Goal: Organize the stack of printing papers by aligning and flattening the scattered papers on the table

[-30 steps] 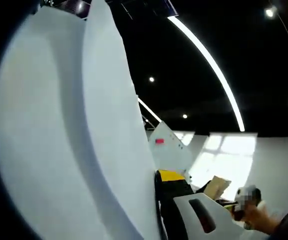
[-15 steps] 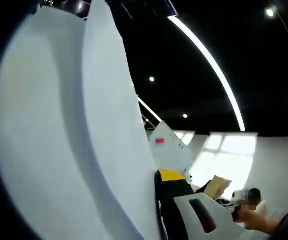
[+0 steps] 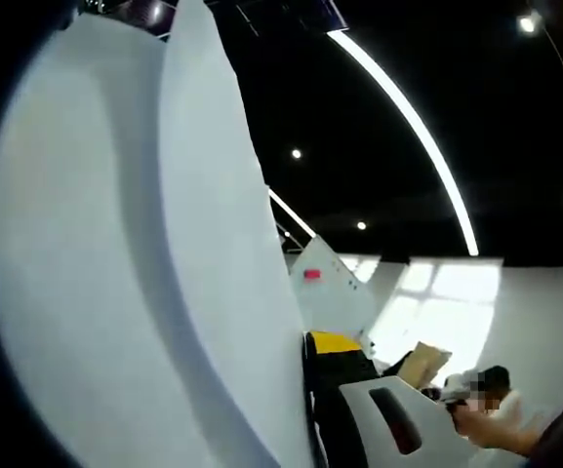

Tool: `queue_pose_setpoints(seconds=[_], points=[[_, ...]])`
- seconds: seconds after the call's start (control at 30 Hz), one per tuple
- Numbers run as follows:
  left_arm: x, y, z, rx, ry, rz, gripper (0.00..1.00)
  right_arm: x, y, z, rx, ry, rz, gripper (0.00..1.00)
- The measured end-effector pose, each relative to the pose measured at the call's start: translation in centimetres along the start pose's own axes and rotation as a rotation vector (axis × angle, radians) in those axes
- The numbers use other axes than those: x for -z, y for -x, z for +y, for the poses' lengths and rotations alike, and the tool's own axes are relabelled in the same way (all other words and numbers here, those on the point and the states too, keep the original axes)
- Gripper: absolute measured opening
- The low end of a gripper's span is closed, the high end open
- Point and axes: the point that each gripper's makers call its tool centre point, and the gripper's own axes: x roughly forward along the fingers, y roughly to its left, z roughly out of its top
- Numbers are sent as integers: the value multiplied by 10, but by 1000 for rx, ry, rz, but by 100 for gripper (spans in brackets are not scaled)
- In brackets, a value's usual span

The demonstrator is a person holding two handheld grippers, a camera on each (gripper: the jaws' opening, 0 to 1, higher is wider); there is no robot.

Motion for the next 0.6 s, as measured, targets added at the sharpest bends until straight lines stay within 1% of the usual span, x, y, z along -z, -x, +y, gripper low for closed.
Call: queue_pose_setpoints(seconds=[0.1,0.17,0.2,0.33,0.5,0.6], points=[[0,0,0,0,4,-1,7,-5,-1,-5,6,-25,-36,90],[0,0,0,1,6,-2,7,-5,-2,-7,12,-33,-41,90],[-1,0,1,0,9,-2,7,-4,-3,-12,29,-40,-37,90],[-1,0,1,0,12,-3,7,-2,-5,-17,48,-35,-26,90],[-1,1,1,0,13,-4,7,1,-10,-25,80,-5,-8,90],[-1,1,1,1,13,-5,7,2,-14,-36,102,-1,11,90]])
